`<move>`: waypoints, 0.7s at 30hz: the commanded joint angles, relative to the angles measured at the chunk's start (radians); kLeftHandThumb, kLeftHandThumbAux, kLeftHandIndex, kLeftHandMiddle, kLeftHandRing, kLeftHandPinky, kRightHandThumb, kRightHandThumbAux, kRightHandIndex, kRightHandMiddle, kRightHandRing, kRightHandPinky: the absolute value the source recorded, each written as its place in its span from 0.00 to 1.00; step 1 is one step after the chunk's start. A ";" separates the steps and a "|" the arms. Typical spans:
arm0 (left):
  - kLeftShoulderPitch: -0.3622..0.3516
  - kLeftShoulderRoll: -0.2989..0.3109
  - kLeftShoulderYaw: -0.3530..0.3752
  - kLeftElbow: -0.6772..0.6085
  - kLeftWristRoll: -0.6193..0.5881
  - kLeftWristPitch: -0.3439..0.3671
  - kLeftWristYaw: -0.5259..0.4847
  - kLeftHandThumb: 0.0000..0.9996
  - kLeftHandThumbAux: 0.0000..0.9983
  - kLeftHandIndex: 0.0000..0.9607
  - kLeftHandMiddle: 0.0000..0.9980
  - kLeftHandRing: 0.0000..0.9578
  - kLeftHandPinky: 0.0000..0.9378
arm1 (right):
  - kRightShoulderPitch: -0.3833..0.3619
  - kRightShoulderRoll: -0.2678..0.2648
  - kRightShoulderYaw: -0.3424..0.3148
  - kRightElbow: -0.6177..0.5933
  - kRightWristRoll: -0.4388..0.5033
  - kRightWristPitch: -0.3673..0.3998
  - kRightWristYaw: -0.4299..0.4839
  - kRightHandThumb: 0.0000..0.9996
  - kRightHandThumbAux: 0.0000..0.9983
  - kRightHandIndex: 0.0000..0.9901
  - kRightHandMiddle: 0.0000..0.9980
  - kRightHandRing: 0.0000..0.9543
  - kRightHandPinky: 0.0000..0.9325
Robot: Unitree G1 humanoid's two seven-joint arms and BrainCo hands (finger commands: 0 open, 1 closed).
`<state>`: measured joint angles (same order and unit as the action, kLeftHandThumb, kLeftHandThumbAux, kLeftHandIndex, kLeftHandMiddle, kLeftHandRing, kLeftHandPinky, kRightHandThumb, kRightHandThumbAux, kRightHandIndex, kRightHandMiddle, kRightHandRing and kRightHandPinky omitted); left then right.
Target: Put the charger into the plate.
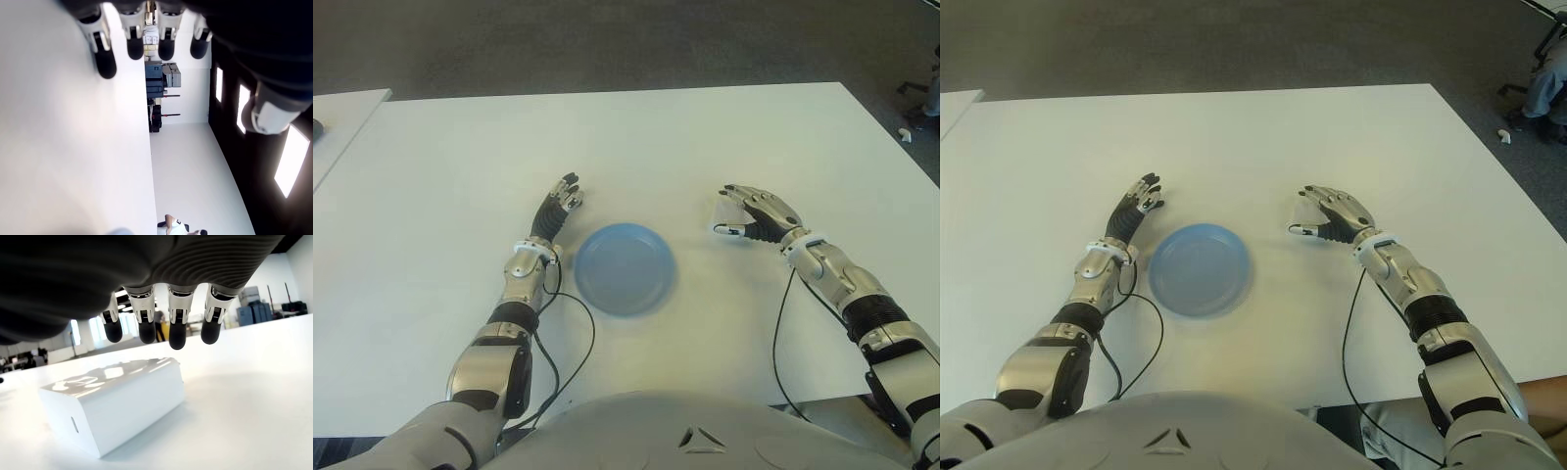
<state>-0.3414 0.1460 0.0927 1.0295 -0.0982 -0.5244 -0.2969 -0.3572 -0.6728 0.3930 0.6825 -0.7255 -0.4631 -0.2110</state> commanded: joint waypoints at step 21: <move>0.079 0.005 -0.026 0.149 0.038 0.079 -0.052 0.00 0.49 0.06 0.07 0.07 0.09 | -0.036 0.003 0.062 0.138 -0.061 -0.025 -0.029 0.32 0.08 0.00 0.00 0.00 0.00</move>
<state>-0.3587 0.1624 0.0923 1.0686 -0.0978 -0.5458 -0.3215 -0.3856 -0.6770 0.4365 0.8006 -0.7700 -0.4792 -0.2469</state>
